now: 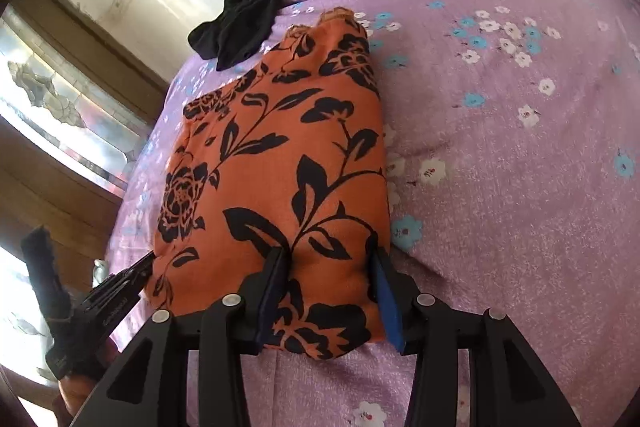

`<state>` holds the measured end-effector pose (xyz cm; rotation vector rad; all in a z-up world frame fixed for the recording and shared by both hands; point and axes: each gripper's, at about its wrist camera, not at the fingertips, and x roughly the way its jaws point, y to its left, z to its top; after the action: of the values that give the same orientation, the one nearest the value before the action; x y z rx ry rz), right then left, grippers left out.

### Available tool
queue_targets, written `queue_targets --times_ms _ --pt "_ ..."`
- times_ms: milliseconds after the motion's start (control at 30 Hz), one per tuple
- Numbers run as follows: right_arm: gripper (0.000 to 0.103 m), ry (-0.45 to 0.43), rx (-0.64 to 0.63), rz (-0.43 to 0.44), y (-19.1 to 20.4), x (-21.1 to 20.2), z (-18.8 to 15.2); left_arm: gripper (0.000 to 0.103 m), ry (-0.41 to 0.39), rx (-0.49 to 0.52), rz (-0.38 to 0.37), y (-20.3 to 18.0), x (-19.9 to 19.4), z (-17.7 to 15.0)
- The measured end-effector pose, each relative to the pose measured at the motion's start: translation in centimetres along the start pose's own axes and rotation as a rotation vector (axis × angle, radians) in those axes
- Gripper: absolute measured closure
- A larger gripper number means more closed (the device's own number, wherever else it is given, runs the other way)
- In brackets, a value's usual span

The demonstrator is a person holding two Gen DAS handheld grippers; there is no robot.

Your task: Fold small clothes

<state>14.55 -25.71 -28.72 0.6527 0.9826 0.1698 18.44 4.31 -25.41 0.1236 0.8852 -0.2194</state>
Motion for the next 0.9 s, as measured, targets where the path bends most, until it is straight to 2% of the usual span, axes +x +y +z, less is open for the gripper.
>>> queue_targets --times_ms 133,233,267,300,367,400,467,500,533,567,667,833,867,900 --pt "0.056 -0.077 0.005 0.058 0.3 -2.3 1.1 0.097 -0.09 -0.075 -0.038 0.9 -2.5 1.8" --pt "0.057 -0.136 -0.034 0.066 1.5 -2.9 2.8 0.095 -0.073 -0.064 -0.057 -0.9 -1.7 4.8" --pt "0.06 -0.125 -0.031 0.074 1.7 -2.2 3.8 0.087 -0.061 -0.055 -0.059 -1.4 -1.1 5.5" --pt "0.061 -0.119 -0.022 0.077 1.8 -1.6 4.6 0.068 -0.035 -0.041 -0.063 -2.2 0.2 6.5" --pt "0.063 -0.107 0.011 0.083 1.5 -0.2 6.1 0.052 -0.003 -0.054 -0.054 -3.1 2.1 7.0" --pt "0.063 -0.089 0.027 0.091 1.3 0.8 6.7 0.051 0.023 -0.064 -0.051 -3.4 3.3 7.0" --pt "0.064 -0.047 0.049 0.083 0.8 2.8 7.7 0.05 0.138 -0.052 -0.054 -4.1 6.2 6.3" --pt "0.065 -0.029 0.049 0.069 0.6 3.8 8.0 0.042 0.141 -0.057 -0.041 -4.2 6.8 6.1" --pt "0.068 -0.011 0.043 0.065 0.4 4.7 8.3 0.039 0.127 -0.064 -0.032 -4.2 6.8 6.2" --pt "0.072 -0.01 0.037 0.063 0.2 5.2 8.6 0.039 0.128 -0.064 -0.032 -4.1 6.7 6.5" --pt "0.072 -0.015 0.032 0.07 0.5 5.0 9.0 0.039 0.085 -0.068 -0.032 -3.9 6.0 6.6" --pt "0.069 -0.132 -0.025 0.105 2.2 2.3 9.2 0.039 0.029 -0.027 0.012 -4.7 4.4 6.1" --pt "0.069 -0.127 -0.03 0.094 2.4 2.6 9.1 0.039 0.039 -0.012 0.025 -4.9 4.6 5.9" --pt "0.069 -0.087 -0.023 0.082 2.3 3.6 9.0 0.039 0.052 -0.006 0.029 -4.8 5.1 6.0"
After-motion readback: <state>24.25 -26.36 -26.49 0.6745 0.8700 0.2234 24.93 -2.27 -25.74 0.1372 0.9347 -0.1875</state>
